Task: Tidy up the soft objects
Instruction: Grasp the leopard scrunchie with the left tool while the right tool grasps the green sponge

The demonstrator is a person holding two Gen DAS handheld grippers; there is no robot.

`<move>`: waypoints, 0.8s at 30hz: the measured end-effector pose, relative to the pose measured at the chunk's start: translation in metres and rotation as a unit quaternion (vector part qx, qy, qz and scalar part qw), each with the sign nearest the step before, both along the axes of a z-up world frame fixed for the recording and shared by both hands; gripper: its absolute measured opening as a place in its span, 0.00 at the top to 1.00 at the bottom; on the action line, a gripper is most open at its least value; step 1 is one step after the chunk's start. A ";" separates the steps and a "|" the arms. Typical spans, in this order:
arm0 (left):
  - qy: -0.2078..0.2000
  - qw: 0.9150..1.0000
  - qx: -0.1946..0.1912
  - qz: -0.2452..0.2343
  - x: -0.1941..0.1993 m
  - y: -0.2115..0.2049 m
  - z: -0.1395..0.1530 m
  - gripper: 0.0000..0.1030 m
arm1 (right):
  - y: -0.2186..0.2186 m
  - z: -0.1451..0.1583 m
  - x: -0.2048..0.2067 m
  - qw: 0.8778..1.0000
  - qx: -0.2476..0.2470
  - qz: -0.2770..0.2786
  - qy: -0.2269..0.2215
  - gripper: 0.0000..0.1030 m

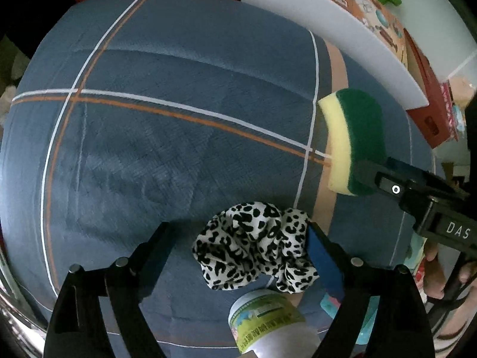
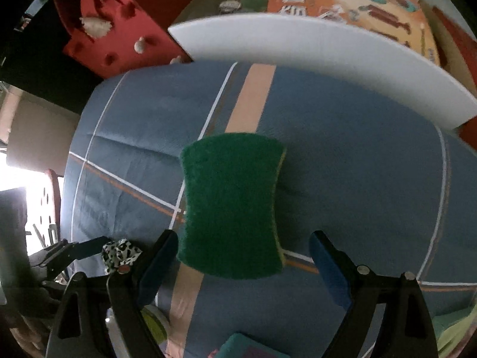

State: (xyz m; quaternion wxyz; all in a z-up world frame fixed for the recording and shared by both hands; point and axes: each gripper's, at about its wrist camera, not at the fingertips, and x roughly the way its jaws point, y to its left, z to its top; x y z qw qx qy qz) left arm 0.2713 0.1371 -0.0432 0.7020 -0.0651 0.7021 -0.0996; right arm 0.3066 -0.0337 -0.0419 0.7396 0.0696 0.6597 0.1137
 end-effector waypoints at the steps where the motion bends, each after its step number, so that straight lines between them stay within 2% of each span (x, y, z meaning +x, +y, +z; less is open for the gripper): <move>1: 0.000 1.000 0.005 -0.004 0.000 0.000 0.000 0.14 | 0.002 -0.001 0.002 1.000 -0.005 0.000 0.001 0.11; 8: 0.003 0.999 0.035 -0.019 -0.004 -0.013 0.000 0.14 | 0.016 -0.008 0.010 1.000 -0.031 0.006 0.001 0.13; 10: 0.004 0.999 0.039 -0.018 -0.005 -0.016 0.001 0.14 | 0.018 -0.008 0.010 0.999 -0.042 0.007 -0.005 0.21; 12: 0.004 0.999 0.042 -0.018 -0.004 -0.018 0.000 0.14 | 0.017 -0.007 0.011 1.000 -0.031 0.005 -0.005 0.32; 14: 0.004 0.999 0.045 -0.020 -0.003 -0.019 -0.002 0.14 | 0.018 -0.005 0.010 1.000 -0.020 0.008 -0.006 0.34; 18: 0.002 0.999 0.041 -0.020 0.001 -0.023 -0.003 0.15 | 0.020 0.001 0.005 0.998 -0.047 0.020 -0.024 0.34; 19: 0.001 0.999 0.041 -0.018 0.002 -0.024 -0.003 0.16 | 0.019 0.002 0.005 0.999 -0.045 0.018 -0.024 0.34; 23: -0.001 1.000 0.024 -0.013 0.001 -0.023 -0.002 0.37 | 0.002 0.007 -0.001 0.999 -0.037 0.004 -0.028 0.35; 24: -0.002 1.000 0.020 -0.012 0.001 -0.025 -0.001 0.39 | -0.002 0.011 -0.004 0.999 -0.036 0.001 -0.030 0.35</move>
